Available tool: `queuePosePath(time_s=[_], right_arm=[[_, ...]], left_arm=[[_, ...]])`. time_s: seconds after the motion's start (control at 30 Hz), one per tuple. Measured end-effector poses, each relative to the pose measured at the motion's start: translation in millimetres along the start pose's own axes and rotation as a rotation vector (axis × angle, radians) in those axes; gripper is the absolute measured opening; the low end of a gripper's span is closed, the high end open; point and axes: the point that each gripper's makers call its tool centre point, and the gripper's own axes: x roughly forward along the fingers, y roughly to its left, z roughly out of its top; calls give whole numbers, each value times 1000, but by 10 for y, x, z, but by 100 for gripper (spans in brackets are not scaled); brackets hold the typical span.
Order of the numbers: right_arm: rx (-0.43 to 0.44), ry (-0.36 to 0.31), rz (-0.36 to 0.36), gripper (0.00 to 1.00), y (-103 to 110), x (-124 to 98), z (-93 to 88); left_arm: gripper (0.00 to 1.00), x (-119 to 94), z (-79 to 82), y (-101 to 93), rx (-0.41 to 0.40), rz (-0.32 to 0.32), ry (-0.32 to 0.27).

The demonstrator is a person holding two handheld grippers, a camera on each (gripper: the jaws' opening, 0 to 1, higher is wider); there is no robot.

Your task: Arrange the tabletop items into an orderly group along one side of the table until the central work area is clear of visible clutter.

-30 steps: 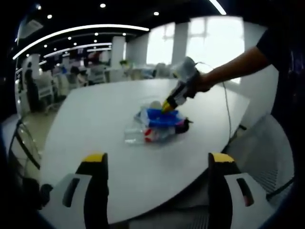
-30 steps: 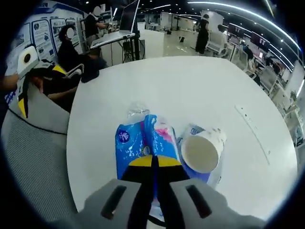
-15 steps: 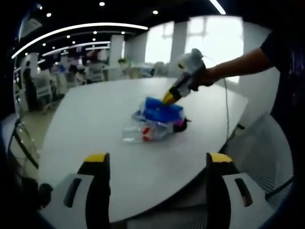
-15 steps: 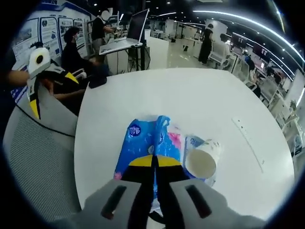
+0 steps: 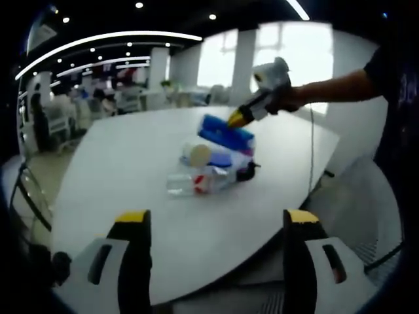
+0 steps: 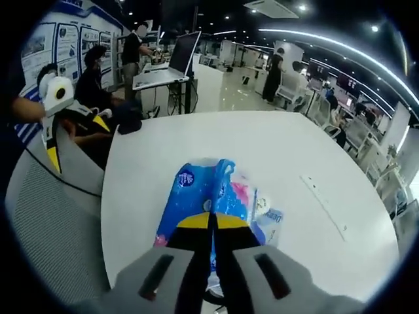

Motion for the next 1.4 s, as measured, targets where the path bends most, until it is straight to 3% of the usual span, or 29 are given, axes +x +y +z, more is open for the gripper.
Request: queuePosePath(time_s=[0.47,0.9,1.4], right_arm=[[49,-8,-148,0,-411,-233,-133],[76,44,-256,0,-787,-408,-490],[117,116,-353,0,-1116,-425,-899]], left_arm=[[79,2,3,-8,-1,-7,-6],[79,10,-11,-13,-6,-10,4],[80,6,0,11,-11,-1,-4]])
